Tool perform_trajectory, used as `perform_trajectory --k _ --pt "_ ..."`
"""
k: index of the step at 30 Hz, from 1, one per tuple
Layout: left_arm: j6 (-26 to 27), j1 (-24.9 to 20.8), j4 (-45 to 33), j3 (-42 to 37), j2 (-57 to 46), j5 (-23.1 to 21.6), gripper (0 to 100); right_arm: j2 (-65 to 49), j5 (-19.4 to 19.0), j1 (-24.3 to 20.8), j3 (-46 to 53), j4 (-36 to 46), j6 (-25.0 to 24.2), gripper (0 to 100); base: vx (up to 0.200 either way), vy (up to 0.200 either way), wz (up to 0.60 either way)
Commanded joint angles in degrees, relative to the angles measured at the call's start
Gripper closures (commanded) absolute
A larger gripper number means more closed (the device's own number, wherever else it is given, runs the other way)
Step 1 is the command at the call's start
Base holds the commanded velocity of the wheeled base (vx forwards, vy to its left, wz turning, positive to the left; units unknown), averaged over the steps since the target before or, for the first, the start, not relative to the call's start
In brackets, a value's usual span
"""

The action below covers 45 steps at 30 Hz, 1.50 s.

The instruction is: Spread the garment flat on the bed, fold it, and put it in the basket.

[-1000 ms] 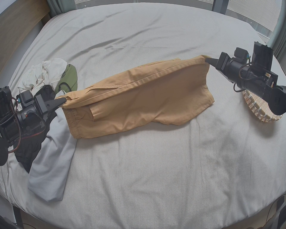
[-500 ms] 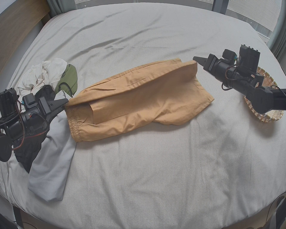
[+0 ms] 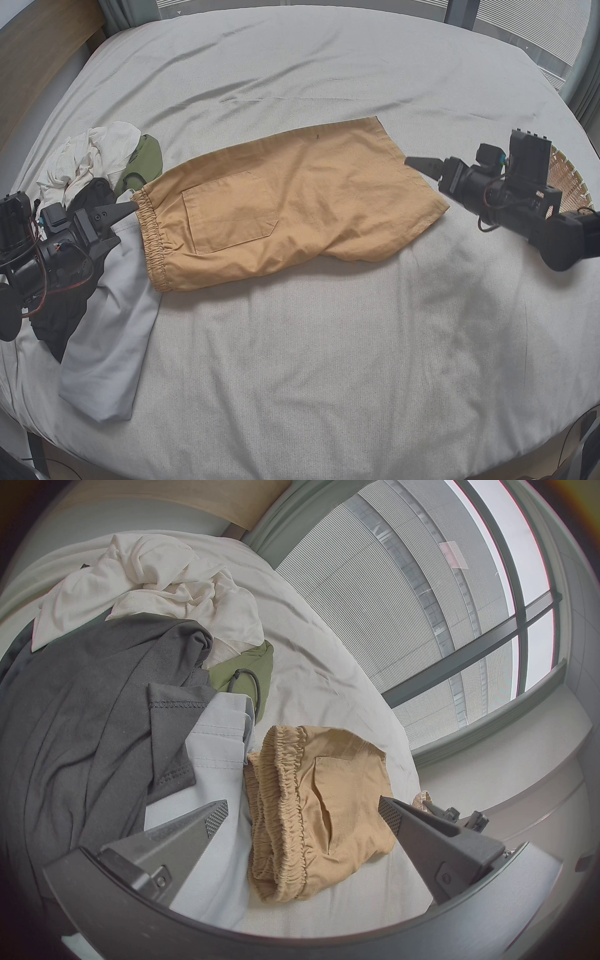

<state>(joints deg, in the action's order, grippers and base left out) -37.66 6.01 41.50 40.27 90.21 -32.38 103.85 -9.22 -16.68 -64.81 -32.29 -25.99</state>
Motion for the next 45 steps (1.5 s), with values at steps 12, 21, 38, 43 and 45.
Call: perform_trajectory --k 12,21,38,43,45 --pt "0.0 -0.8 0.2 -3.7 -5.5 -0.4 0 1.7 3.5 -0.4 10.8 -3.2 -5.5 0 0.0 0.0 0.0" --pt "0.0 -0.9 0.2 -3.6 -5.7 -0.4 0 8.8 3.5 -3.3 8.3 -11.7 -9.3 0 0.0 0.0 0.0" --pt "0.0 -0.9 0.2 -4.3 -5.3 -0.2 0 14.1 3.8 -4.9 3.2 -24.7 -15.3 0 0.0 0.0 0.0" --pt "0.0 -0.9 0.2 -5.4 -4.9 -0.2 0 14.1 4.7 -4.9 3.3 -26.9 -15.3 100 0.0 0.0 0.0" --pt "0.1 -1.0 0.3 -6.9 -3.3 -0.2 0 13.6 5.0 -4.9 3.8 -28.4 -15.8 100 0.0 0.0 0.0"
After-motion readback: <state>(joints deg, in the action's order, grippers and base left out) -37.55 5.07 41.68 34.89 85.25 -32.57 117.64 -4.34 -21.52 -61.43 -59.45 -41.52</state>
